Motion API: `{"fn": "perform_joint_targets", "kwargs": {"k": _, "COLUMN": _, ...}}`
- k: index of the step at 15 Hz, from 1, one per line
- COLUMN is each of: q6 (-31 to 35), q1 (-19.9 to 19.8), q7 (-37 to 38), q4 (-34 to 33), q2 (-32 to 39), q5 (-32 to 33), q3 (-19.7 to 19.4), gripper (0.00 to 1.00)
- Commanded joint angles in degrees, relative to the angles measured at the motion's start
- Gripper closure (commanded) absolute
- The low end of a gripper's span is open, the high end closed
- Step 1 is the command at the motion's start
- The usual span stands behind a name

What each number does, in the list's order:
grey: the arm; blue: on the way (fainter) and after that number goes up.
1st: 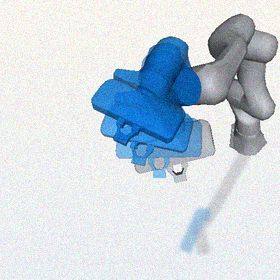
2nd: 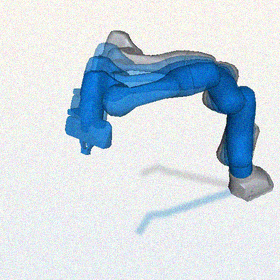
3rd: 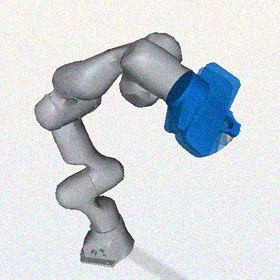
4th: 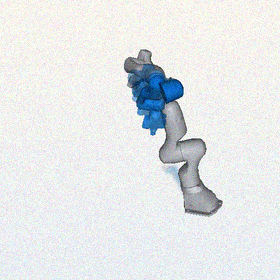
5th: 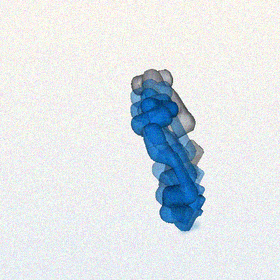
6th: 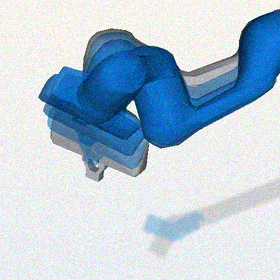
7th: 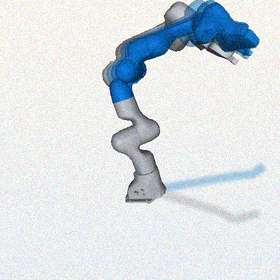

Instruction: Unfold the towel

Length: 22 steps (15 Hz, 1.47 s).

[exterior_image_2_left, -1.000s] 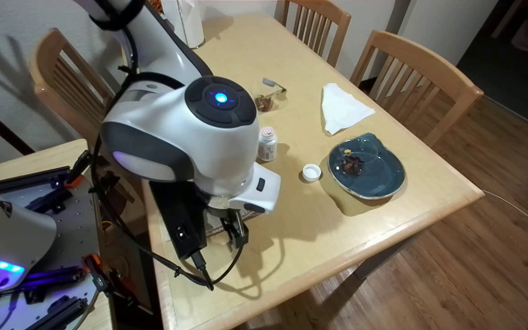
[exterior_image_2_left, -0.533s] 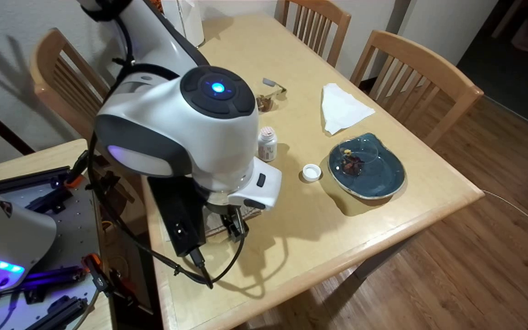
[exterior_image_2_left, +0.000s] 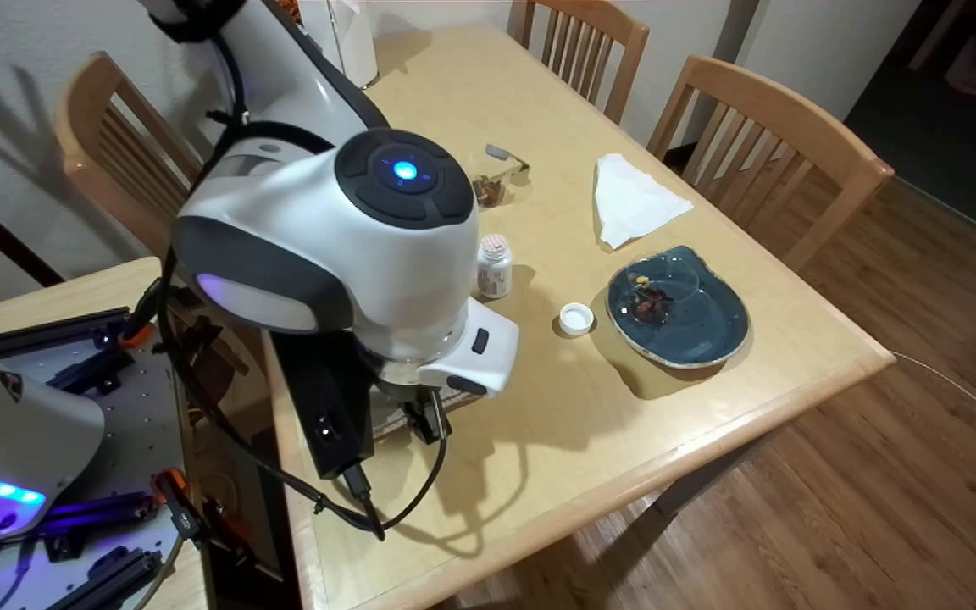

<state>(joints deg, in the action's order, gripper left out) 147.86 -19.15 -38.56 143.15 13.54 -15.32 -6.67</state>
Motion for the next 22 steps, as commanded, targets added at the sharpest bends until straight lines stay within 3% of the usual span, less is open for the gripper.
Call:
{"fn": "perform_joint_targets", "kwargs": {"k": 1, "q6": -0.41, "q1": 0.57, "q7": 3.16, "q4": 0.01, "q2": 0.19, "q5": 1.50, "q3": -0.61, "gripper": 0.52}}
{"fn": "perform_joint_targets", "kwargs": {"k": 2, "q6": -0.36, "q1": 0.59, "q7": 3.51, "q4": 0.01, "q2": 0.21, "q5": 1.57, "q3": -0.61, "gripper": 0.51}}
{"fn": "perform_joint_targets", "kwargs": {"k": 3, "q6": -0.40, "q1": 0.59, "q7": 3.73, "q4": -0.01, "q2": 0.25, "q5": 1.65, "q3": -0.64, "gripper": 0.84}}
{"fn": "perform_joint_targets", "kwargs": {"k": 8, "q6": -0.30, "q1": 0.97, "q7": 5.56, "q4": 0.10, "q2": 0.25, "q5": 2.49, "q3": -0.81, "gripper": 0.97}}
{"fn": "perform_joint_targets", "kwargs": {"k": 10, "q6": -0.32, "q1": 1.31, "q7": 6.24, "q4": 0.17, "q2": 0.19, "q5": 3.05, "q3": -0.97, "gripper": 0.94}}
{"fn": "perform_joint_targets", "kwargs": {"k": 11, "q6": -0.01, "q1": 1.30, "q7": 6.50, "q4": 0.29, "q2": 0.13, "q5": 2.91, "q3": -0.89, "gripper": 0.66}}
{"fn": "perform_joint_targets", "kwargs": {"k": 13, "q6": -0.11, "q1": 1.34, "q7": 7.22, "q4": 0.28, "q2": 0.14, "q5": 3.61, "q3": -0.96, "gripper": 0.60}}
{"fn": "perform_joint_targets", "kwargs": {"k": 14, "q6": 0.03, "q1": 1.40, "q7": 7.69, "q4": 0.32, "q2": 0.14, "q5": 4.06, "q3": -1.05, "gripper": 0.90}}
{"fn": "perform_joint_targets", "kwargs": {"k": 17, "q6": -0.09, "q1": 1.43, "q7": 8.43, "q4": 0.42, "q2": -0.02, "q5": 4.66, "q3": -1.03, "gripper": 1.00}}
{"fn": "perform_joint_targets", "kwargs": {"k": 21, "q6": -0.09, "q1": 1.67, "q7": 9.07, "q4": 0.60, "q2": -0.26, "q5": 4.95, "q3": -1.10, "gripper": 0.98}}
{"fn": "perform_joint_targets", "kwargs": {"k": 22, "q6": -0.28, "q1": 1.71, "q7": 9.18, "q4": 0.66, "q2": -0.42, "q5": 5.00, "q3": -1.13, "gripper": 0.72}}
